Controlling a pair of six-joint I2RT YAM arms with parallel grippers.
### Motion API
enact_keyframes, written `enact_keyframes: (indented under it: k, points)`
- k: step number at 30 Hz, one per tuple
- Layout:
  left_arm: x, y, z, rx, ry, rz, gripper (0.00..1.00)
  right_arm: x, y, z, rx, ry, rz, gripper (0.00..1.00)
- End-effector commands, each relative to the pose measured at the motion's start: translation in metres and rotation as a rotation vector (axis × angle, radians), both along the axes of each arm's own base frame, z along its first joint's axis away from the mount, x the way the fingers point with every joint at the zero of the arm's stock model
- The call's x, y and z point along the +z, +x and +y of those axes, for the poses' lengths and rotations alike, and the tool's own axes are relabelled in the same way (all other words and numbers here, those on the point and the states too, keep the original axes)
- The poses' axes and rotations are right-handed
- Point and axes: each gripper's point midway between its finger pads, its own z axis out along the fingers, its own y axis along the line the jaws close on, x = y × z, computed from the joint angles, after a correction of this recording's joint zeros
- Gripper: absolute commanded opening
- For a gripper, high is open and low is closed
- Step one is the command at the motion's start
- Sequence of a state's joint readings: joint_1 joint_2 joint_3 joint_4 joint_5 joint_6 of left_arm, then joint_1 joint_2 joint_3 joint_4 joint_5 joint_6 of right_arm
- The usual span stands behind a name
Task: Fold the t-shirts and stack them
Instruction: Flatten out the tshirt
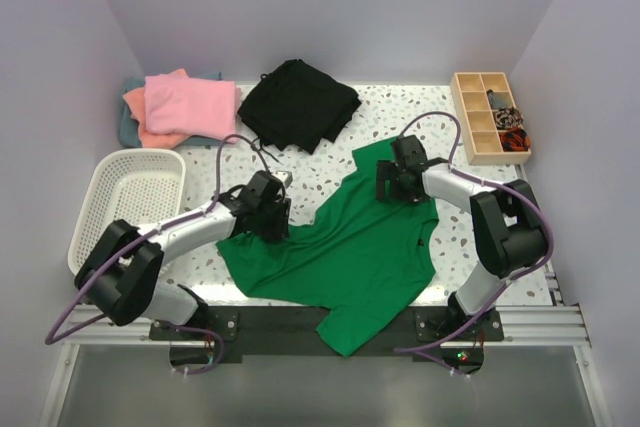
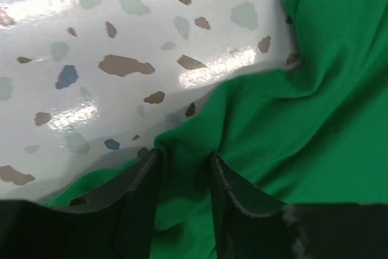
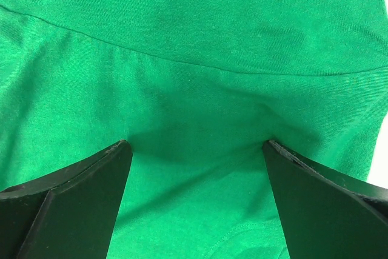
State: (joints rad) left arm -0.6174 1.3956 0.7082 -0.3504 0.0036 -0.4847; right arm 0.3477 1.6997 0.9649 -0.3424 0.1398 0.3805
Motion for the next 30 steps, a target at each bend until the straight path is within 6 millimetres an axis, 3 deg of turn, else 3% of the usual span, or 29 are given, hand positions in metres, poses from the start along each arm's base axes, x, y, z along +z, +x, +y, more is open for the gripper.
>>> enact_keyframes:
  k: [1, 3, 4, 8, 10, 13, 14, 16, 17, 18, 21, 22, 24, 25, 27, 28, 29, 30]
  points:
    - [-0.005, -0.021, -0.018, -0.136, -0.071, 0.094, 0.25, -0.037, -0.029, 0.000, 0.009, 0.017, 0.138, 0.94]
    - [-0.004, -0.026, -0.023, -0.172, -0.091, 0.111, 0.14, -0.037, -0.029, 0.000, 0.008, 0.017, 0.140, 0.94]
    - [-0.002, -0.026, -0.025, -0.183, -0.099, 0.111, 0.00, -0.037, -0.028, 0.001, 0.010, 0.017, 0.137, 0.94]
    - [0.020, -0.011, -0.028, -0.171, -0.106, 0.032, 0.00, -0.037, -0.028, 0.000, 0.008, 0.017, 0.131, 0.94]
    - [0.047, 0.000, -0.037, -0.168, -0.159, -0.049, 0.00, -0.037, -0.027, 0.000, 0.006, 0.017, 0.130, 0.94]
    - [0.105, 0.022, -0.053, -0.153, -0.275, -0.220, 0.00, -0.037, -0.024, 0.000, -0.002, 0.016, 0.125, 0.94]
    - [0.134, 0.029, -0.060, -0.158, -0.312, -0.315, 0.00, -0.036, -0.023, 0.000, -0.001, 0.015, 0.122, 0.94]
    - [0.161, 0.029, -0.068, -0.190, -0.324, -0.403, 0.00, -0.037, -0.022, 0.001, 0.002, 0.015, 0.125, 0.94]
    - [0.175, 0.020, -0.078, -0.243, -0.330, -0.450, 0.00, -0.037, -0.022, 0.000, 0.000, 0.013, 0.126, 0.94]
    - [0.178, 0.011, -0.085, -0.290, -0.346, -0.448, 0.00, -0.037, -0.022, 0.001, 0.002, 0.014, 0.124, 0.94]
    - [0.158, -0.043, -0.117, -0.520, -0.477, -0.280, 0.00, -0.037, -0.023, 0.001, 0.003, 0.014, 0.122, 0.94]
    - [0.141, -0.080, -0.126, -0.638, -0.541, -0.162, 0.00, -0.037, -0.022, 0.001, 0.002, 0.015, 0.120, 0.94]
    - [0.111, -0.113, -0.131, -0.703, -0.546, -0.021, 0.00, -0.036, -0.022, 0.001, 0.004, 0.016, 0.118, 0.94]
    - [0.095, -0.144, -0.131, -0.783, -0.554, 0.066, 0.00, -0.036, -0.021, 0.001, 0.003, 0.015, 0.117, 0.94]
    - [0.065, -0.166, -0.127, -0.813, -0.470, 0.163, 0.00, -0.036, -0.021, 0.001, 0.005, 0.015, 0.115, 0.93]
    - [0.059, -0.189, -0.125, -0.878, -0.462, 0.228, 0.04, -0.037, -0.021, 0.001, 0.005, 0.014, 0.116, 0.93]
    - [0.049, -0.197, -0.123, -0.907, -0.430, 0.266, 0.15, -0.037, -0.021, 0.001, 0.005, 0.015, 0.116, 0.92]
    - [0.047, -0.202, -0.123, -0.926, -0.419, 0.279, 0.37, -0.036, -0.020, 0.001, 0.003, 0.015, 0.113, 0.92]
